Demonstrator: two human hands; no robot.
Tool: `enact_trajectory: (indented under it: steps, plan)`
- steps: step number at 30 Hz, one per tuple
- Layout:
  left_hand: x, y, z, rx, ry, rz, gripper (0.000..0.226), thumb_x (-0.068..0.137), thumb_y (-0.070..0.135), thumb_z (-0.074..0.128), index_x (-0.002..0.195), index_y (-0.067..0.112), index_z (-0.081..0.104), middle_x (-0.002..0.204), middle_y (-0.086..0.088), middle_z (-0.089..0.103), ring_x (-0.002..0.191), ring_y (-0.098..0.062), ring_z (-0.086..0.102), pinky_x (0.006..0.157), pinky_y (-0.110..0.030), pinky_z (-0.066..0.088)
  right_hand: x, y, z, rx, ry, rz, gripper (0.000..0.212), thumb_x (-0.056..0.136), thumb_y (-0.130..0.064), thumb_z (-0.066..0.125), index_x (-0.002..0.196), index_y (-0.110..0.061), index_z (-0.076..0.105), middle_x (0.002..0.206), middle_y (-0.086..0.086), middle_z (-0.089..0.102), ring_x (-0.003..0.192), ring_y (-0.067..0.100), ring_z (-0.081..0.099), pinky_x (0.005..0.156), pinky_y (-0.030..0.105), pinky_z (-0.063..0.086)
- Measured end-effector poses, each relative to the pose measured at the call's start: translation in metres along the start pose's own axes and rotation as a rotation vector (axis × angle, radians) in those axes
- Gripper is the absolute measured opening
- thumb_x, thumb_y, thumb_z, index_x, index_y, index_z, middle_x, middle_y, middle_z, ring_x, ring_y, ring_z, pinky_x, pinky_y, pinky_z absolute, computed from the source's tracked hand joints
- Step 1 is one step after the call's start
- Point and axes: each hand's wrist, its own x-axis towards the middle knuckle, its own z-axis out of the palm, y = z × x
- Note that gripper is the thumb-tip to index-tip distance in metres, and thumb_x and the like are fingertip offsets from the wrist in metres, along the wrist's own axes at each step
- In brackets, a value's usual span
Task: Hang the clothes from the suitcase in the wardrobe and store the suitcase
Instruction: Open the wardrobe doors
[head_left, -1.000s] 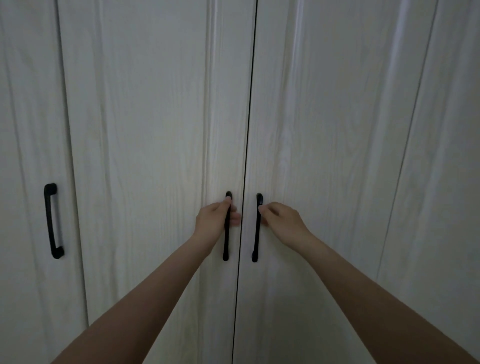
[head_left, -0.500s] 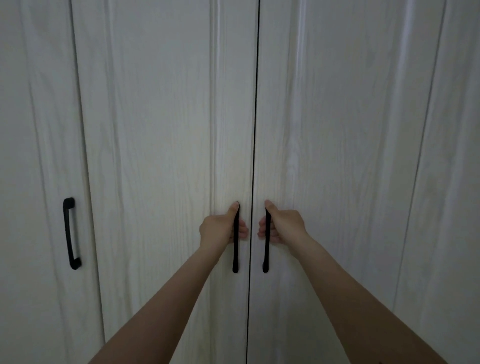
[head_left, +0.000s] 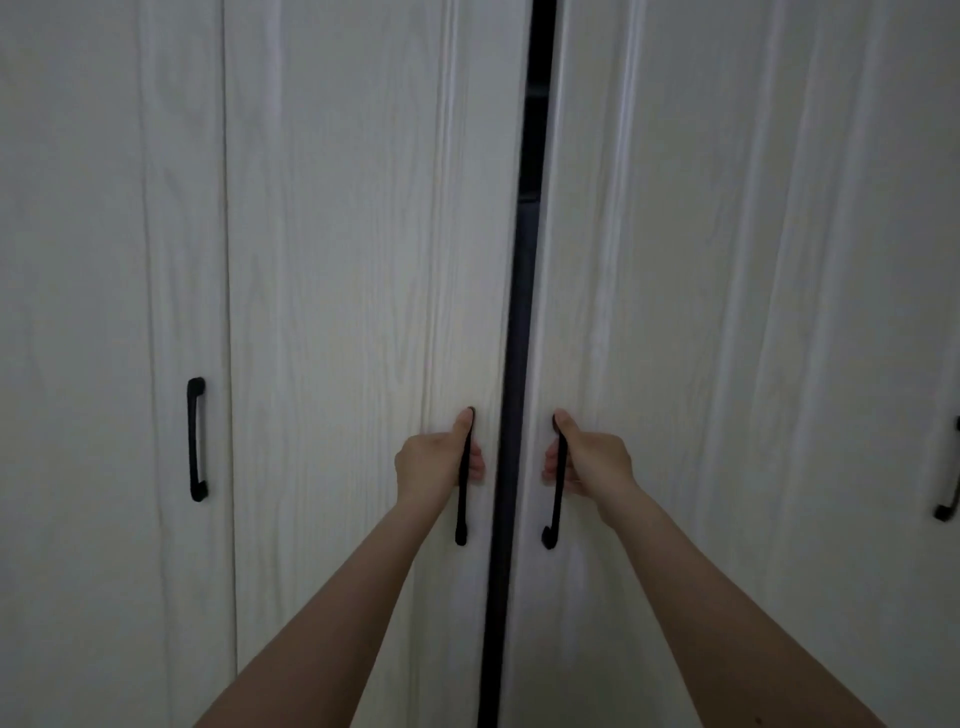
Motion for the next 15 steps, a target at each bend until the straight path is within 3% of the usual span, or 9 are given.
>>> enact_trajectory:
  steps: [4, 8, 10, 12, 15]
  plan:
    - [-0.035, 0.004, -0.025, 0.057, 0.036, 0.076, 0.051, 0.081, 0.055, 0.059, 0.061, 0.009, 0.069, 0.057, -0.003, 0.070, 0.059, -0.017, 0.069, 0.073, -0.030, 0.056, -0.035, -0.002, -0.021, -0.029, 0.072, -0.015, 0.047, 0.088, -0.045, 0.056, 0.066, -0.004, 0.065, 0.073, 0.013, 0.070, 0.074, 0.030, 0.070, 0.079, 0.039, 0.058]
    - [-0.066, 0.012, -0.047, 0.220, 0.090, 0.158, 0.058, 0.081, 0.059, 0.056, 0.059, 0.006, 0.065, 0.056, -0.001, 0.066, 0.058, -0.015, 0.064, 0.062, -0.017, 0.045, -0.062, -0.003, -0.040, -0.162, 0.153, -0.066, 0.052, 0.091, -0.050, 0.045, 0.065, -0.008, 0.060, 0.069, 0.010, 0.066, 0.071, 0.030, 0.066, 0.078, 0.041, 0.055]
    - [-0.081, 0.015, -0.054, 0.323, 0.122, 0.182, 0.058, 0.077, 0.064, 0.056, 0.060, 0.008, 0.058, 0.055, -0.002, 0.058, 0.054, -0.014, 0.055, 0.057, -0.019, 0.041, -0.077, 0.001, -0.044, -0.298, 0.156, -0.116, 0.053, 0.092, -0.056, 0.036, 0.082, -0.009, 0.058, 0.088, 0.009, 0.063, 0.077, 0.024, 0.060, 0.074, 0.033, 0.049]
    - [-0.095, 0.016, -0.058, 0.419, 0.155, 0.198, 0.056, 0.072, 0.065, 0.061, 0.064, 0.010, 0.052, 0.058, -0.002, 0.052, 0.053, -0.013, 0.050, 0.055, -0.023, 0.041, -0.089, 0.008, -0.048, -0.350, 0.158, -0.145, 0.066, 0.086, -0.065, 0.039, 0.115, -0.007, 0.050, 0.110, 0.008, 0.058, 0.095, 0.023, 0.058, 0.075, 0.032, 0.046]
    - [-0.114, 0.019, -0.067, 0.465, 0.192, 0.203, 0.050, 0.067, 0.057, 0.071, 0.075, 0.011, 0.053, 0.068, -0.001, 0.054, 0.061, -0.014, 0.053, 0.053, -0.024, 0.042, -0.101, 0.011, -0.060, -0.375, 0.171, -0.174, 0.078, 0.079, -0.067, 0.050, 0.125, -0.004, 0.044, 0.116, 0.011, 0.057, 0.097, 0.025, 0.058, 0.072, 0.032, 0.048]
